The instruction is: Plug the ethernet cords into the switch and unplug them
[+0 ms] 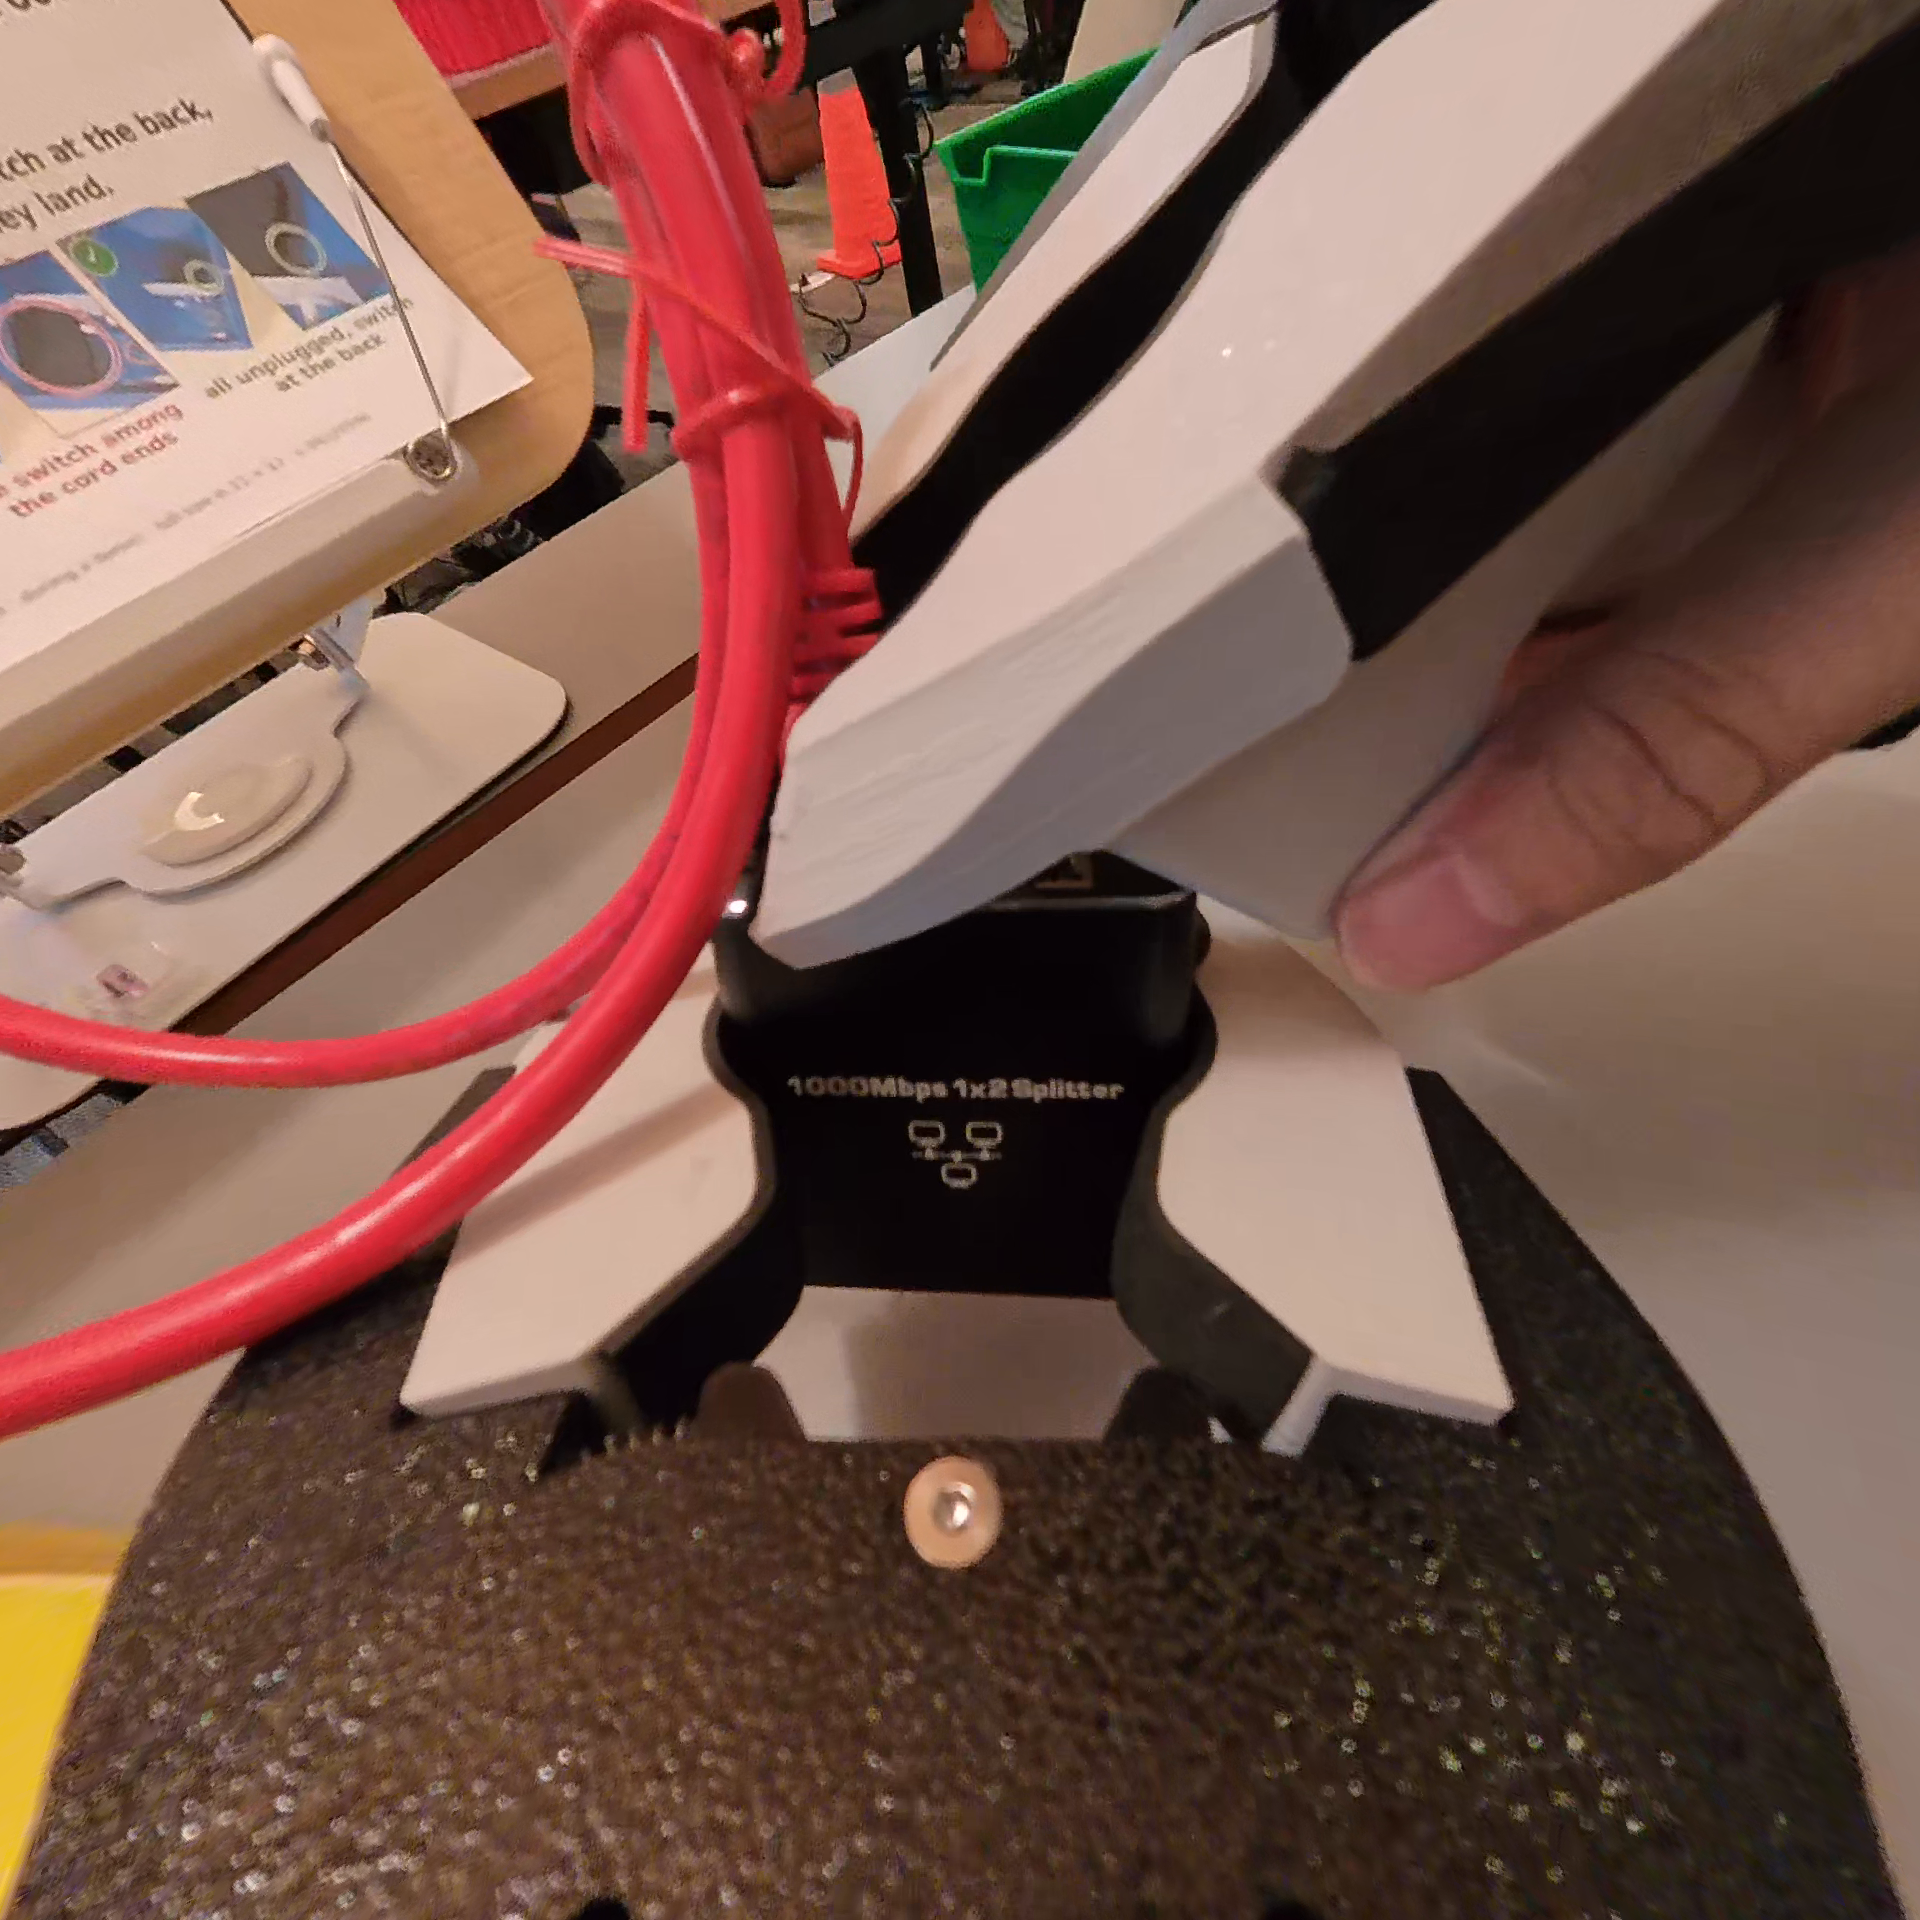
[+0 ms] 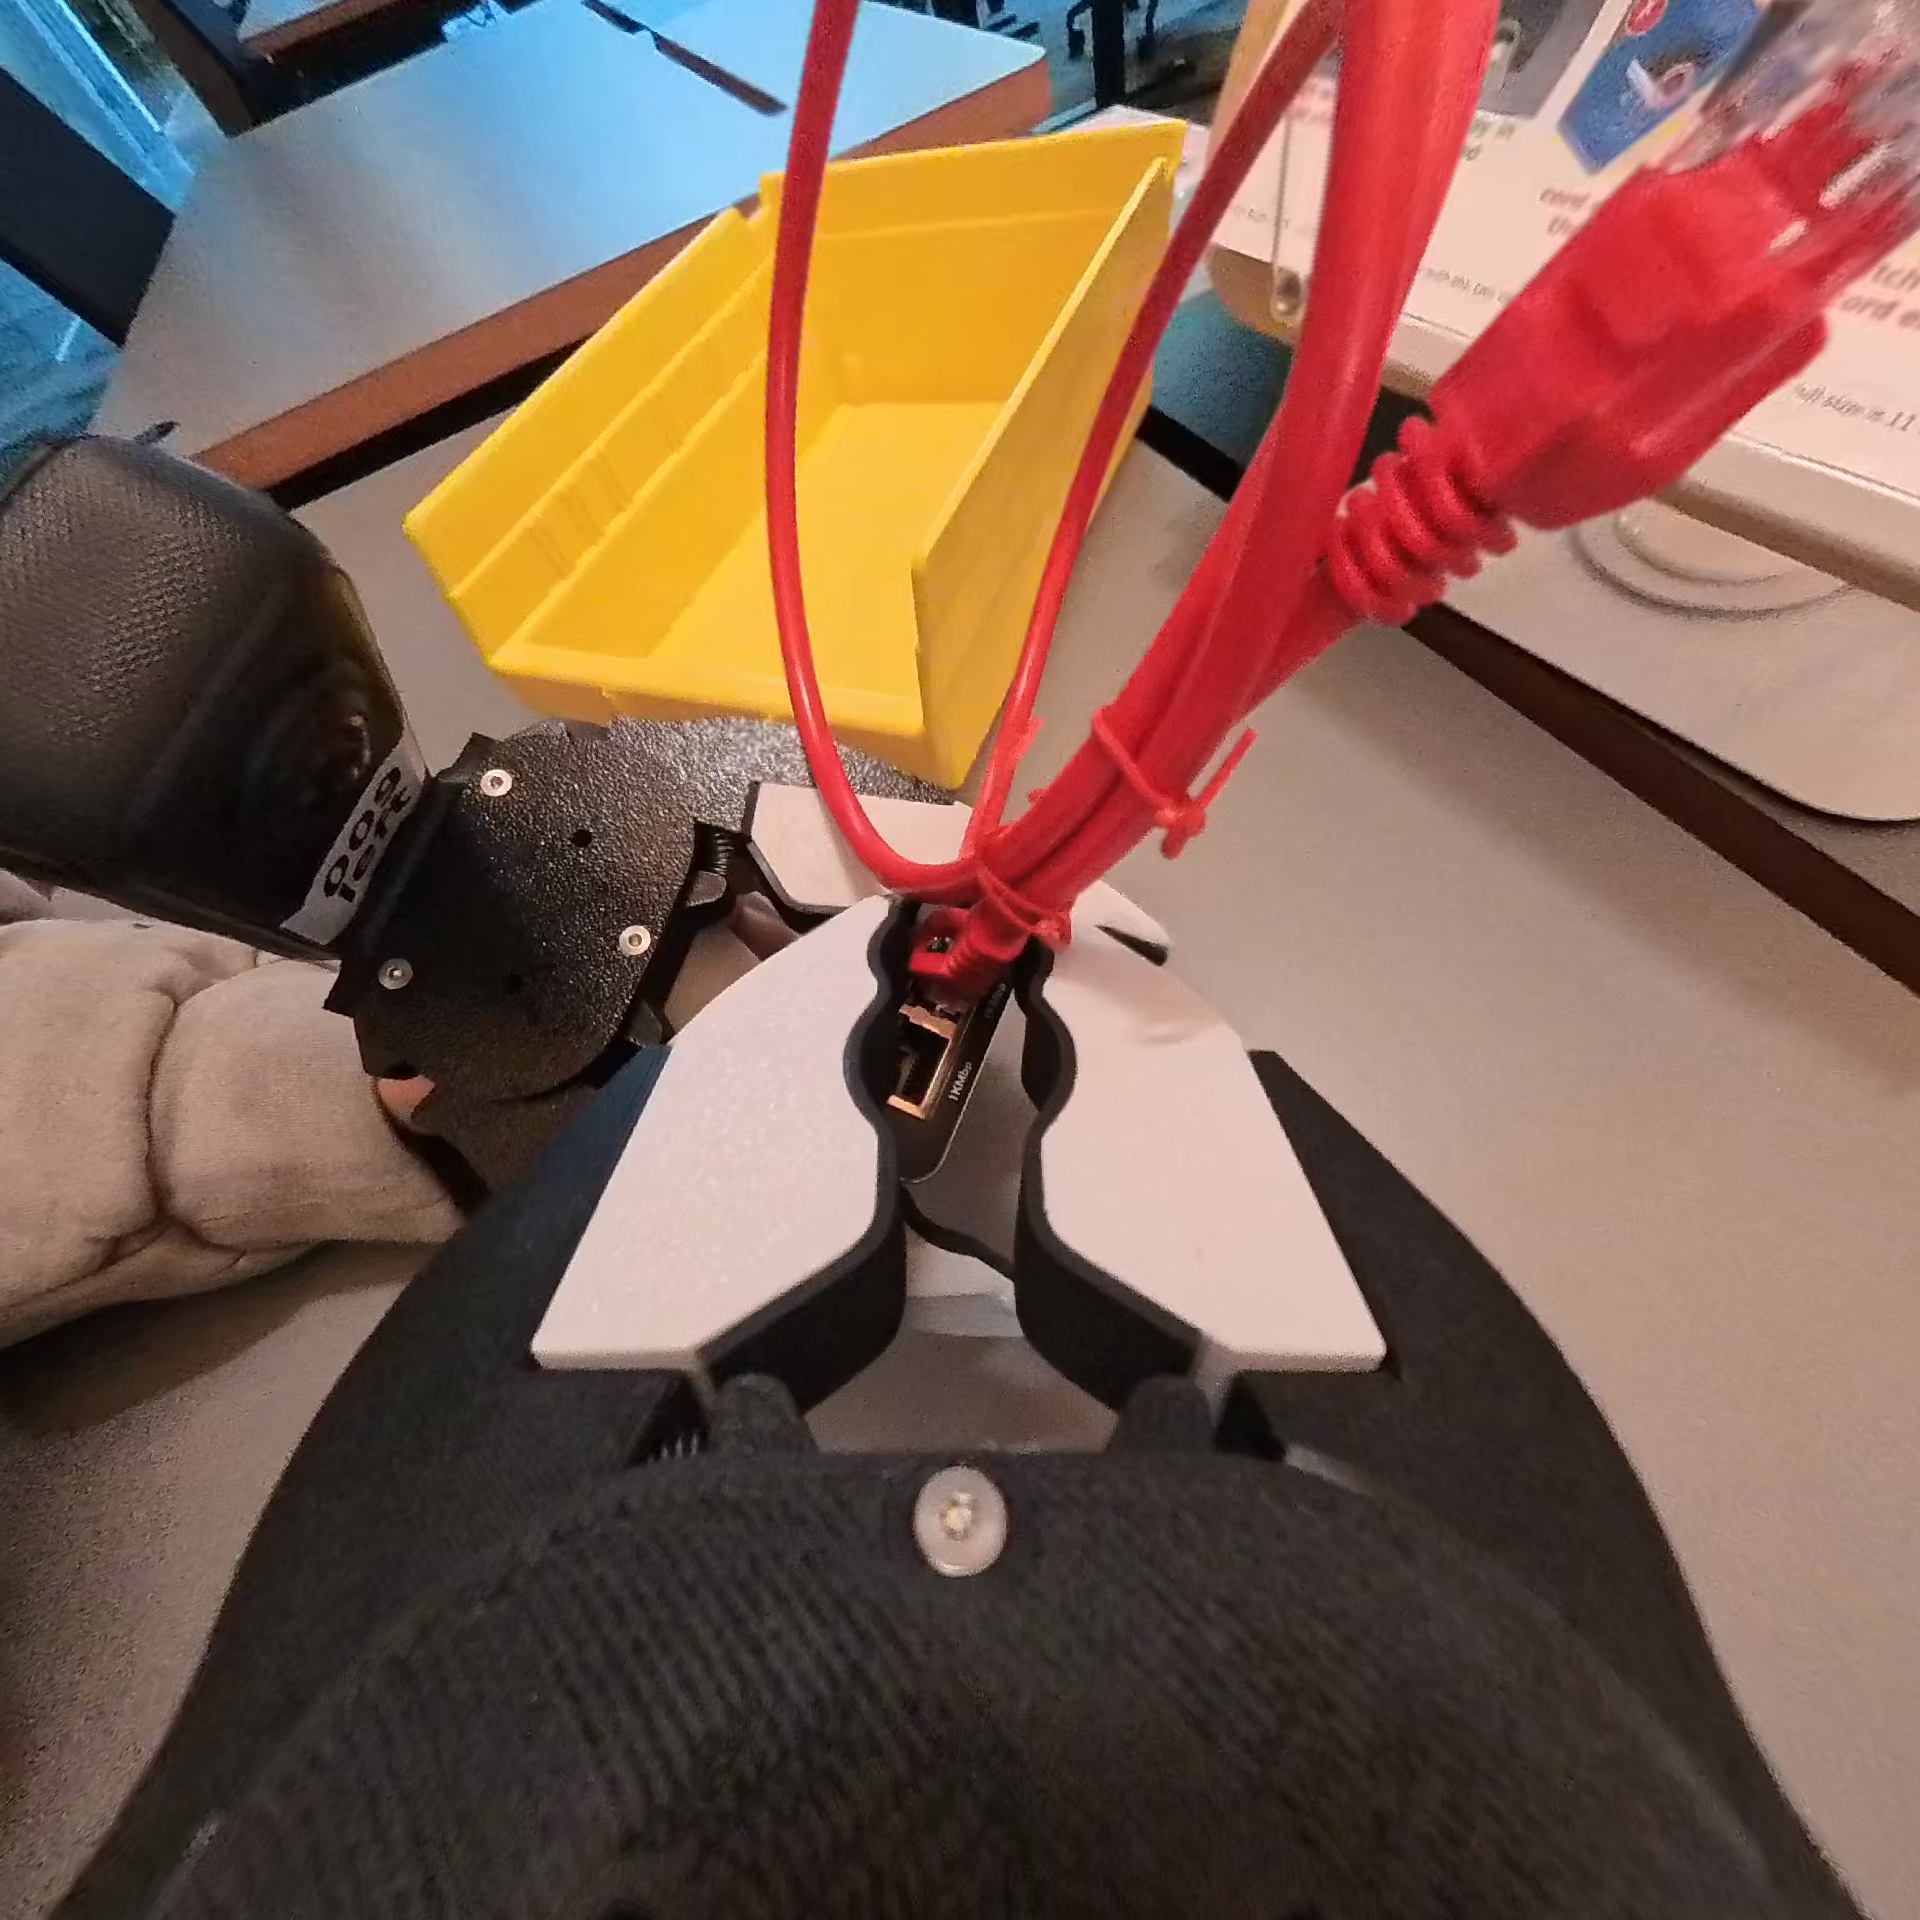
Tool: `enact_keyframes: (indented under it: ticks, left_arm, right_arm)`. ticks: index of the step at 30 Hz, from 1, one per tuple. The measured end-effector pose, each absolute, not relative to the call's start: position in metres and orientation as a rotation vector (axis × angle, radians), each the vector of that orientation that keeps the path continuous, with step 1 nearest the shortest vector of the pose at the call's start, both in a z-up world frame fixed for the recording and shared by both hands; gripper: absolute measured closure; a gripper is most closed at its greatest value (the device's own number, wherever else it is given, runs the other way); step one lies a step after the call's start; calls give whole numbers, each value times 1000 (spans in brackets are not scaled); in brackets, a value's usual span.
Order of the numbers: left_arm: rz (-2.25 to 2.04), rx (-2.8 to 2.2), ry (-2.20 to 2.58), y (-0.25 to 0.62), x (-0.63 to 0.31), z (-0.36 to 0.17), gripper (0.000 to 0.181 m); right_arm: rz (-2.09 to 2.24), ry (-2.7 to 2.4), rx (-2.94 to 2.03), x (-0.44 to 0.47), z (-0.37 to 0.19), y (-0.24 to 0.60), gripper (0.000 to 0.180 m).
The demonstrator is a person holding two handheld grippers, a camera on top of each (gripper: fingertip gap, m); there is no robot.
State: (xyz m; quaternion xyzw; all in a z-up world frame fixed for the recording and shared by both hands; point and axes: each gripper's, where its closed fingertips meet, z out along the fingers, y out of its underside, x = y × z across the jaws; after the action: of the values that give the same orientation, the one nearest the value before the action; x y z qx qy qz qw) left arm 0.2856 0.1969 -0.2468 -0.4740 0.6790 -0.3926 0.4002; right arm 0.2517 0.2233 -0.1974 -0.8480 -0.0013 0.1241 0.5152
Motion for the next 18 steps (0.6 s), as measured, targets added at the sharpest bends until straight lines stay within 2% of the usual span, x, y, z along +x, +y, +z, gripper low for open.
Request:
enact_keyframes:
  ticks: [4,7,9,11,16,18]
  left_arm:
    - [-991,-1205,1716,202,285,-248,105]
    - [-998,-1180,1721,201,285,-246,107]
    - [-952,-1160,1722,201,285,-247,106]
    - [-978,-1195,1684,202,286,-244,106]
    - [-994,-1158,1631,204,285,-234,106]
    - [-1017,-1149,1604,203,285,-230,105]
  right_arm:
    - [292,13,-2055,251,-198,230,160]
    - [344,41,-2079,248,-203,238,152]
    - [355,67,-2080,243,-202,245,164]
    - [331,56,-2078,241,-198,247,167]
    - [275,50,-2079,239,-191,248,166]
    - [262,59,-2080,235,-186,247,160]
